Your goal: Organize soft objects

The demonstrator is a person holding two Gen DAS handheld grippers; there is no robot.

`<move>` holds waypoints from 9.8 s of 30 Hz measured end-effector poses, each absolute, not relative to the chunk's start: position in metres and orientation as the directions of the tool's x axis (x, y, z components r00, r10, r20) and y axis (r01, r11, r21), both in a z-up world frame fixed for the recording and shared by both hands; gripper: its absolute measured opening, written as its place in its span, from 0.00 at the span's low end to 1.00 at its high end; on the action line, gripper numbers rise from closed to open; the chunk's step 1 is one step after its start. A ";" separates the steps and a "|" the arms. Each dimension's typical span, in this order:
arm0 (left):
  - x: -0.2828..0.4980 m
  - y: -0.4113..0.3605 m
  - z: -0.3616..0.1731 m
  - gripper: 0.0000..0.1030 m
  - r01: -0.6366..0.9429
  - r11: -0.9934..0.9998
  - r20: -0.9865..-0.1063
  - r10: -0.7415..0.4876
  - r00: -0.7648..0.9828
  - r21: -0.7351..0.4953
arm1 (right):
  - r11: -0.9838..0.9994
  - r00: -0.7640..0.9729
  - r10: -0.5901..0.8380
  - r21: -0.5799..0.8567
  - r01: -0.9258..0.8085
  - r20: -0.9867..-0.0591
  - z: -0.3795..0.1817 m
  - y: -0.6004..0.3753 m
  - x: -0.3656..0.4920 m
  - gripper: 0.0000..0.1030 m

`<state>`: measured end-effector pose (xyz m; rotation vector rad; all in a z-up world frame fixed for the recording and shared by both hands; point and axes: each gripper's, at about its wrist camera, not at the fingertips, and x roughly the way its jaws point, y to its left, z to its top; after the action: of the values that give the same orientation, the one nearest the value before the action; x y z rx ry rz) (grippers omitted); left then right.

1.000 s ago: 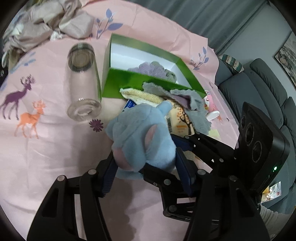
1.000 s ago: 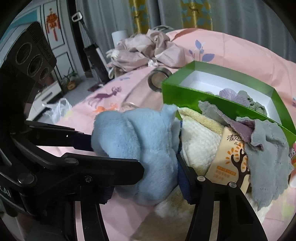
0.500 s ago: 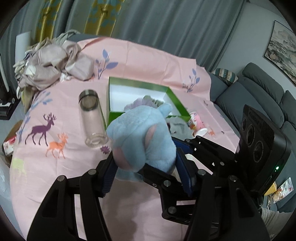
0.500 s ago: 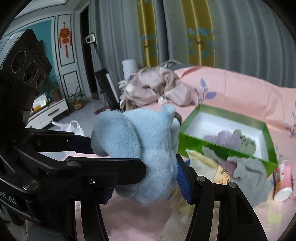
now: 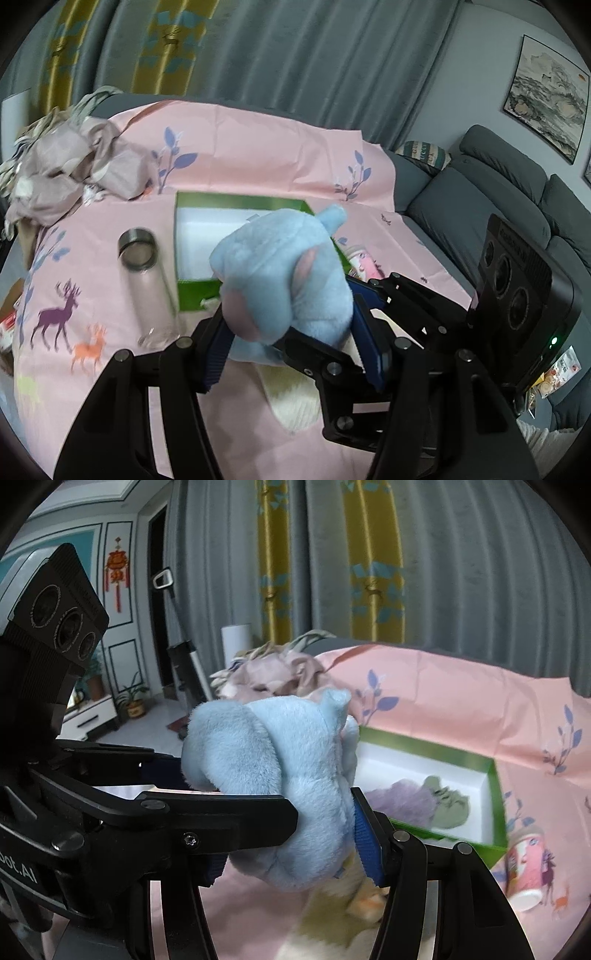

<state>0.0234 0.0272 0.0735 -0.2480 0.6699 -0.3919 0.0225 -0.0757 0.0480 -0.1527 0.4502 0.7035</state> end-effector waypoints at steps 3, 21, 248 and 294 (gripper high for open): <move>0.038 0.020 0.079 0.58 0.289 0.897 -0.547 -0.435 0.716 -0.335 | 0.775 0.694 0.572 0.011 -0.632 -0.437 0.054 -0.082 0.035 0.58; 0.147 0.027 0.107 0.58 0.321 0.893 -0.553 -0.448 0.703 -0.315 | 0.816 0.731 0.544 0.054 -0.576 -0.412 0.086 -0.083 0.139 0.58; 0.150 -0.009 0.040 0.99 0.103 0.975 -0.710 -0.215 0.670 -0.198 | 0.968 0.728 0.232 0.077 -0.240 -0.645 0.040 -0.180 0.137 0.80; 0.002 0.015 0.006 0.99 0.052 0.950 -0.718 -0.269 0.642 -0.309 | 0.943 0.692 0.315 0.132 -0.305 -0.650 0.029 -0.194 0.003 0.80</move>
<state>0.0019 0.0146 0.0064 -0.2718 0.8572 -0.1857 0.0032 -0.1936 0.0290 0.0144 0.7288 0.3466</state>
